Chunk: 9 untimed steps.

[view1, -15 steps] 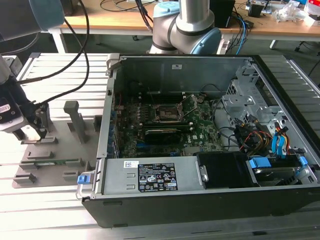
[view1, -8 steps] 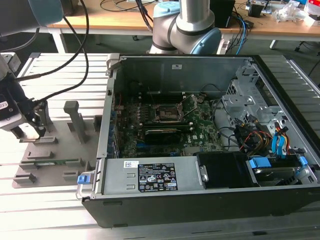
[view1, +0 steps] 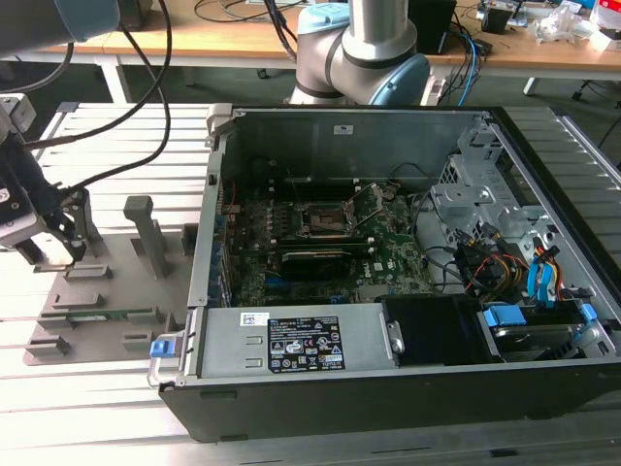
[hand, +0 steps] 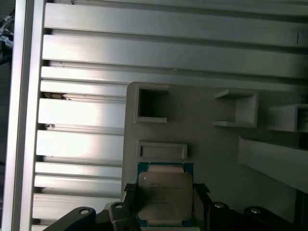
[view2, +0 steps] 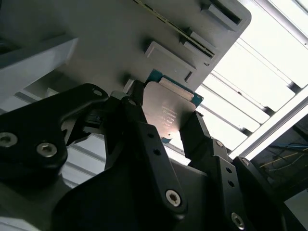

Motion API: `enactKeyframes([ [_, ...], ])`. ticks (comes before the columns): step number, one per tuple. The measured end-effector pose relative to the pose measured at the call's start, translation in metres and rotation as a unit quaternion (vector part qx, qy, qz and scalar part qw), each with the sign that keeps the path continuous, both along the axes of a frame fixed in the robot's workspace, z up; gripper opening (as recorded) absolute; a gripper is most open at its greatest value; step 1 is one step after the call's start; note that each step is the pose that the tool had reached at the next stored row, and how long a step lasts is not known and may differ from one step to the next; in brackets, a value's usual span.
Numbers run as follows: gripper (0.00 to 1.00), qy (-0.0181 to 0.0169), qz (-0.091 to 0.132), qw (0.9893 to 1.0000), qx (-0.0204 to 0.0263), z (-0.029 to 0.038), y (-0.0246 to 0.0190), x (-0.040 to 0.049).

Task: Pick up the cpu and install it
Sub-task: 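Pick up the cpu and move it towards the insertion slot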

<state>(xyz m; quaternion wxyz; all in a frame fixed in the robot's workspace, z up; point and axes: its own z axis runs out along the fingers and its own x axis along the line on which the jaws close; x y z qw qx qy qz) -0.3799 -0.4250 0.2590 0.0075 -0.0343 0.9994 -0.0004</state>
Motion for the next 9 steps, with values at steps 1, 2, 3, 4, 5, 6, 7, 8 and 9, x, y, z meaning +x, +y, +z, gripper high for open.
enactKeyframes([
  [1, 0.55, 0.0000, 0.000, 1.0000, 0.0000, 0.0012, 0.0000, 0.0000],
  [2, 0.55, 0.0000, 0.000, 1.0000, 0.0000, 0.0024, 0.0000, 0.0000],
  [3, 0.55, 0.0000, 0.000, 1.0000, 0.0000, 0.0035, 0.0000, 0.0000],
  [4, 0.55, 0.0000, 0.000, 1.0000, 0.0000, 0.0050, 0.0000, 0.0000],
  [5, 0.55, 0.0001, 0.000, 1.0000, 0.0000, 0.0058, 0.0000, 0.0000],
  [6, 0.55, 0.0000, 0.000, 1.0000, 0.0000, 0.0067, 0.0000, 0.0000],
  [7, 0.55, 0.0000, 0.000, 1.0000, 0.0000, 0.0087, 0.0000, 0.0000],
  [8, 0.55, 0.0000, 0.000, 1.0000, 0.0000, 0.0096, 0.0000, 0.0000],
  [9, 0.55, 0.0000, 0.000, 1.0000, -0.0001, 0.0104, 0.0000, 0.0000],
])
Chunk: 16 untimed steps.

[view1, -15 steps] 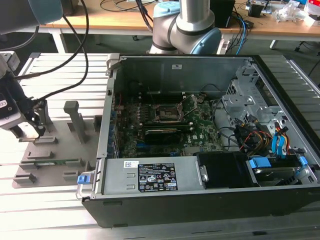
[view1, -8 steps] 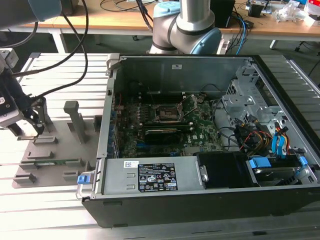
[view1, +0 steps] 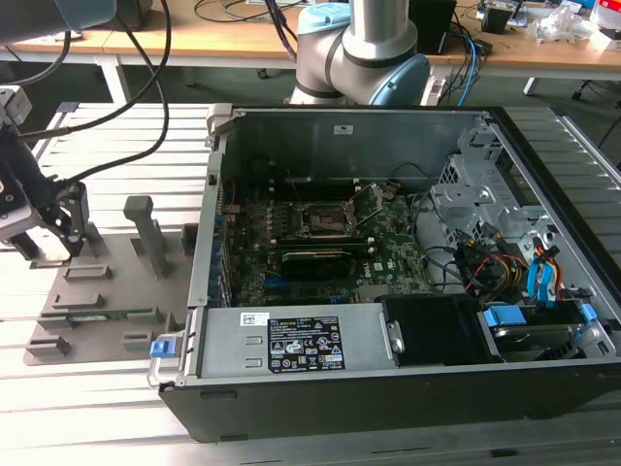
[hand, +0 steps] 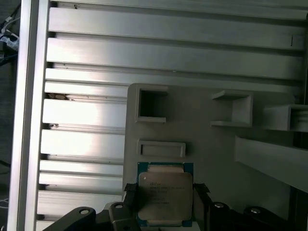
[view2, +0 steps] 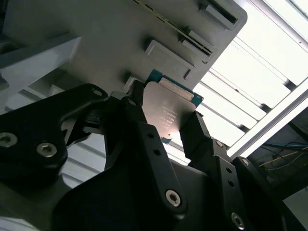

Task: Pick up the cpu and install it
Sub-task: 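Pick up the cpu and move it towards the insertion slot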

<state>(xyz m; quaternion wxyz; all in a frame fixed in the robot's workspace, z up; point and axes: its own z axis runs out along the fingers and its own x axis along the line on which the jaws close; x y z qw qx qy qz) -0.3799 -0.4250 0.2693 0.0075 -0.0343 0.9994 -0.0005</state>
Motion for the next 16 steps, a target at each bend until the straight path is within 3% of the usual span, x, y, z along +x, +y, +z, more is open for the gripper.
enactKeyframes([
  [7, 0.55, 0.0000, 0.000, 1.0000, 0.0000, 0.0124, 0.0000, 0.0000],
  [16, 0.55, 0.0000, 0.000, 1.0000, 0.0000, 0.0176, 0.0000, 0.0000],
])
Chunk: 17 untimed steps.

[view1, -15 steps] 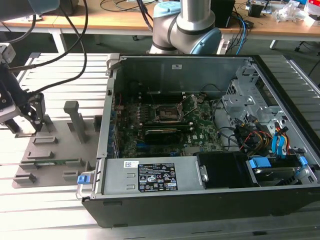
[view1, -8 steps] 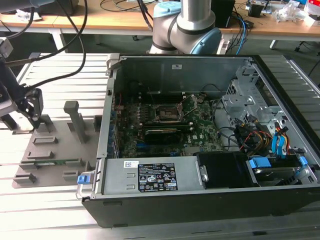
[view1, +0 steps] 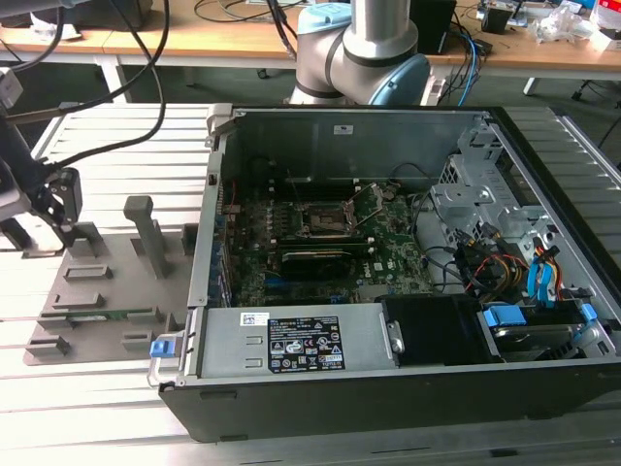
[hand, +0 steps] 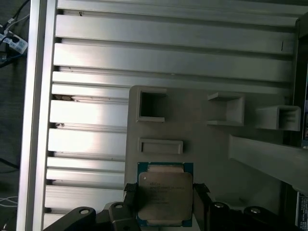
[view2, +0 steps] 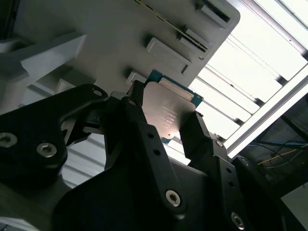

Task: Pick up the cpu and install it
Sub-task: 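Pick up the cpu and move it towards the insertion slot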

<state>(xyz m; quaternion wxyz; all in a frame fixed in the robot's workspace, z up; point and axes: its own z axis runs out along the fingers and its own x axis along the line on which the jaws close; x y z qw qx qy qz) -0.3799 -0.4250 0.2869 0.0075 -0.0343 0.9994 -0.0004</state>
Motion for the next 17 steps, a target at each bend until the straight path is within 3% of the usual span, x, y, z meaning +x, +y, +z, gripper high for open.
enactKeyframes([
  [14, 0.55, 0.0000, 0.000, 1.0000, 0.0000, 0.0053, 0.0000, 0.0000],
  [17, 0.55, -0.0001, 0.000, 1.0000, 0.0000, 0.0127, 0.0000, 0.0000],
])
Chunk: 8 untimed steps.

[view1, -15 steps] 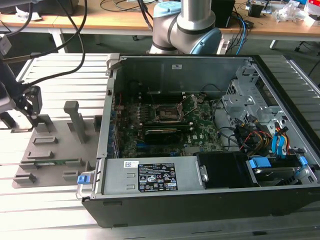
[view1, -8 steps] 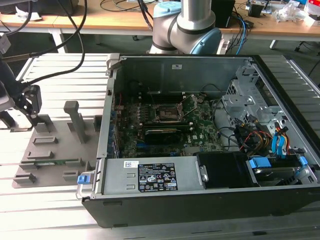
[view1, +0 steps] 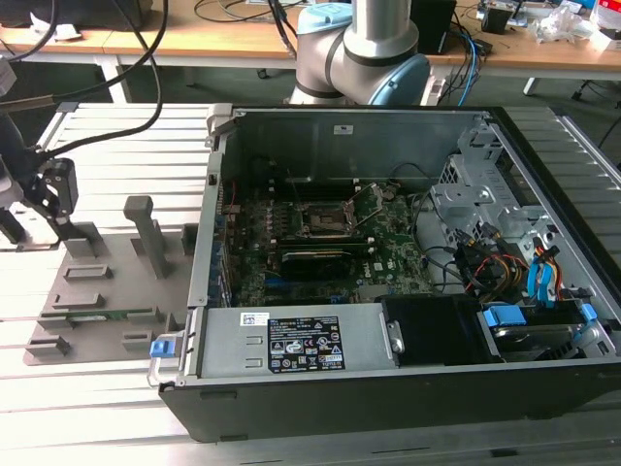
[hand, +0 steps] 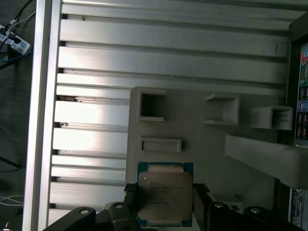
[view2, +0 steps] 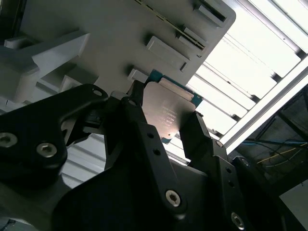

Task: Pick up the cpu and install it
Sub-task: 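Pick up the cpu and move it towards the insertion slot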

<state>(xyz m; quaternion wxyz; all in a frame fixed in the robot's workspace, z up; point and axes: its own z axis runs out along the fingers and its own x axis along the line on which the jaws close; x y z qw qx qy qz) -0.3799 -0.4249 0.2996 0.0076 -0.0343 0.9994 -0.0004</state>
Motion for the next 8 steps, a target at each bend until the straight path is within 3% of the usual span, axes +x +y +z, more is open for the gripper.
enactKeyframes([
  [8, 0.55, 0.0001, 0.000, 1.0000, -0.0001, 0.0045, 0.0000, 0.0000],
])
